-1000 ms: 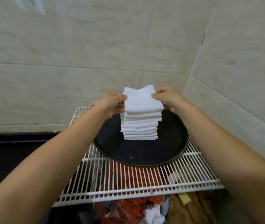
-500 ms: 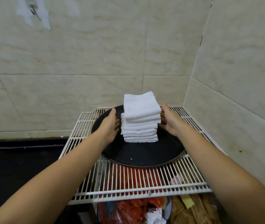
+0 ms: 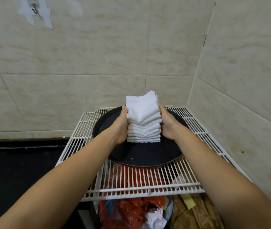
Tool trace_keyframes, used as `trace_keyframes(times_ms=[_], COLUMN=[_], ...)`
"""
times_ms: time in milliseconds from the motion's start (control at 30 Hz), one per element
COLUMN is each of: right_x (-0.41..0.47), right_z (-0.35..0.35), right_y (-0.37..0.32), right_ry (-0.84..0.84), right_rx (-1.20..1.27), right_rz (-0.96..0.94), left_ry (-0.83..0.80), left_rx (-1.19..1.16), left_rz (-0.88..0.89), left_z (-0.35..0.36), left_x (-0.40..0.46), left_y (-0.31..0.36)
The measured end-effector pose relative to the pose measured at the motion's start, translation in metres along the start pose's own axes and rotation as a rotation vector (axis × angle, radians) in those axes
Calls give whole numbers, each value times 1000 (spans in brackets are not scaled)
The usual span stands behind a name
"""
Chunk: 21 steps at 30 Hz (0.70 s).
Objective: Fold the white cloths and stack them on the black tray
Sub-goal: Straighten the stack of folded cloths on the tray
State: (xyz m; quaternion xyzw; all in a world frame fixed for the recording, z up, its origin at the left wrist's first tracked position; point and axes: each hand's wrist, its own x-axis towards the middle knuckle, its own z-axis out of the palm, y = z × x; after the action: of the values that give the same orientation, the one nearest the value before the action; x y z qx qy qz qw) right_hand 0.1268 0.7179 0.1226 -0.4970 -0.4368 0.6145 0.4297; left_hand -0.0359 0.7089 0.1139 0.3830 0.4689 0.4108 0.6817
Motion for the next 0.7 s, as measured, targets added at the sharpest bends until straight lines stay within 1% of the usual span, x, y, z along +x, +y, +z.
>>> trace_keyframes(times_ms=[100, 200, 333, 400, 500, 567, 633, 700], right_x=[0, -1, -5, -7, -10, -12, -15, -19], right_z=[-9, -14, -2, 6, 10, 11, 11, 13], right_y=[4, 8, 9, 8, 7, 9, 10, 14], right_ry=[18, 31, -8, 8, 56, 99, 175, 283], right_rx=[30, 42, -5, -44, -76, -60, 4, 70], right_rz=[-1, 10, 0, 3, 12, 17, 14, 10], left_ry=[-37, -47, -48, -35, -27, -81, -121, -116], left_rx=[-49, -86, -15, 4, 12, 43, 93, 122], left_rz=[-39, -30, 30, 49, 61, 62, 49, 58], left_z=[-13, -20, -10, -6, -10, -15, -22, -34], left_x=[-1, -1, 2, 4, 9, 12, 16, 28], left_y=[-2, -8, -14, -16, -16, -14, -11, -2])
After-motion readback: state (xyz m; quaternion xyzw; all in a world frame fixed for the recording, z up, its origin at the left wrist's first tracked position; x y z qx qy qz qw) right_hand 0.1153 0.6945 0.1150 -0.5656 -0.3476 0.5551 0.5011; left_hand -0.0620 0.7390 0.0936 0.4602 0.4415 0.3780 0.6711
